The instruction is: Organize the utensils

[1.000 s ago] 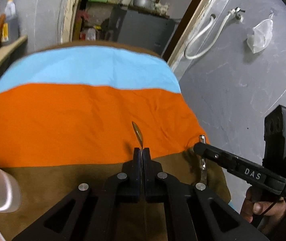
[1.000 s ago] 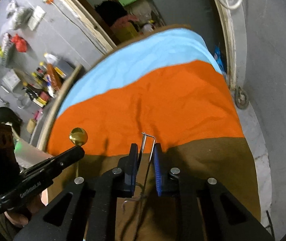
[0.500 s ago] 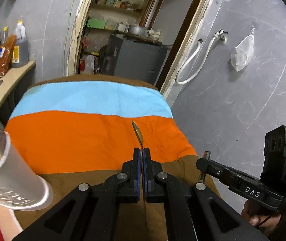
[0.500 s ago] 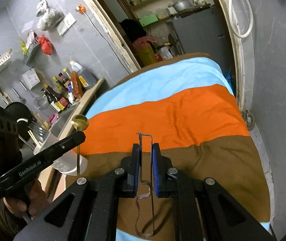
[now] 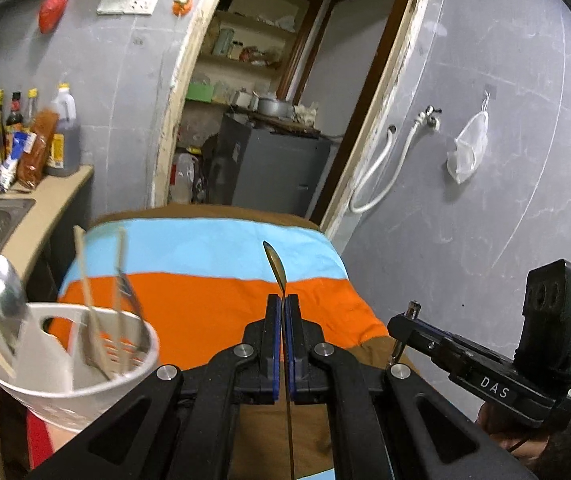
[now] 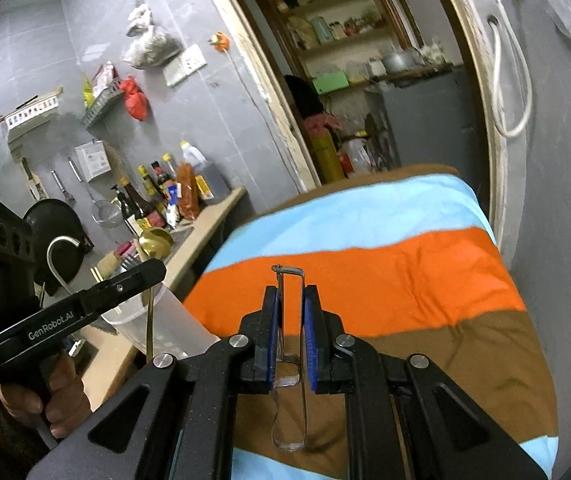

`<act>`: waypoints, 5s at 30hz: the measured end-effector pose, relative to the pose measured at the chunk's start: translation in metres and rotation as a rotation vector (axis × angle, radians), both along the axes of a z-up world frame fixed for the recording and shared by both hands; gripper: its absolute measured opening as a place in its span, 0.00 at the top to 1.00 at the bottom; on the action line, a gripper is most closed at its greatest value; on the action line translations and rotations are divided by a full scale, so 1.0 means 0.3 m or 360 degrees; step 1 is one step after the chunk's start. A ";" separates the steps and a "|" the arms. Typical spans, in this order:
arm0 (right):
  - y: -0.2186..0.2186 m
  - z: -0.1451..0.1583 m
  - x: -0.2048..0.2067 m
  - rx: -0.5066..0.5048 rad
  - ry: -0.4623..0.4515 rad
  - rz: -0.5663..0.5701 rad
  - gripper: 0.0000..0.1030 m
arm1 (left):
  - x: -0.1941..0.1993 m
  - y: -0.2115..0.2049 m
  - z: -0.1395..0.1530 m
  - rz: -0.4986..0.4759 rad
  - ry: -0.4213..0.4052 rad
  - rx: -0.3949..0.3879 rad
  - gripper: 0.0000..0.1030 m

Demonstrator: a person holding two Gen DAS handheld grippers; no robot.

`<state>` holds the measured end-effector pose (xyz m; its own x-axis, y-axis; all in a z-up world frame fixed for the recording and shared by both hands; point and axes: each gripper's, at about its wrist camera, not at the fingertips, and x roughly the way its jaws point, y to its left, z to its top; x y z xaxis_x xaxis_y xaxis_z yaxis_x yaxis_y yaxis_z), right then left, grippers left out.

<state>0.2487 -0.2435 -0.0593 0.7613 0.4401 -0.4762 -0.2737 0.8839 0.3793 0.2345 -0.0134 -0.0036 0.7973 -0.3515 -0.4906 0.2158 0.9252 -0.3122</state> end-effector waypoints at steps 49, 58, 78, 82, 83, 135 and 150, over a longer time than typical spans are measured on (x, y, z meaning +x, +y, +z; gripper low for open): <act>0.633 0.328 0.095 -0.0127 -0.0354 0.0298 0.90 | 0.044 0.678 0.011 0.0606 -0.0168 -0.0170 0.97; 0.673 0.282 0.091 -0.0204 -0.0335 0.0312 0.90 | 0.029 0.655 -0.012 0.0595 -0.0162 -0.0149 0.97; 0.709 0.199 0.061 -0.0265 -0.0257 0.0275 0.90 | 0.005 0.709 -0.095 0.0666 -0.0167 -0.0308 0.97; 0.709 0.198 0.060 -0.0261 -0.0252 0.0278 0.89 | 0.001 0.696 -0.097 0.0660 -0.0165 -0.0249 0.97; 0.709 0.197 0.058 -0.0260 -0.0251 0.0278 0.89 | -0.002 0.689 -0.095 0.0655 -0.0170 -0.0227 0.97; 0.667 0.174 -0.056 -0.0071 -0.0213 0.0231 0.61 | -0.151 0.654 -0.049 0.0579 -0.0114 -0.0071 0.40; 0.434 0.210 -0.200 -0.0163 -0.0320 -0.0074 0.23 | -0.254 0.523 0.020 0.0632 -0.0126 0.0107 0.01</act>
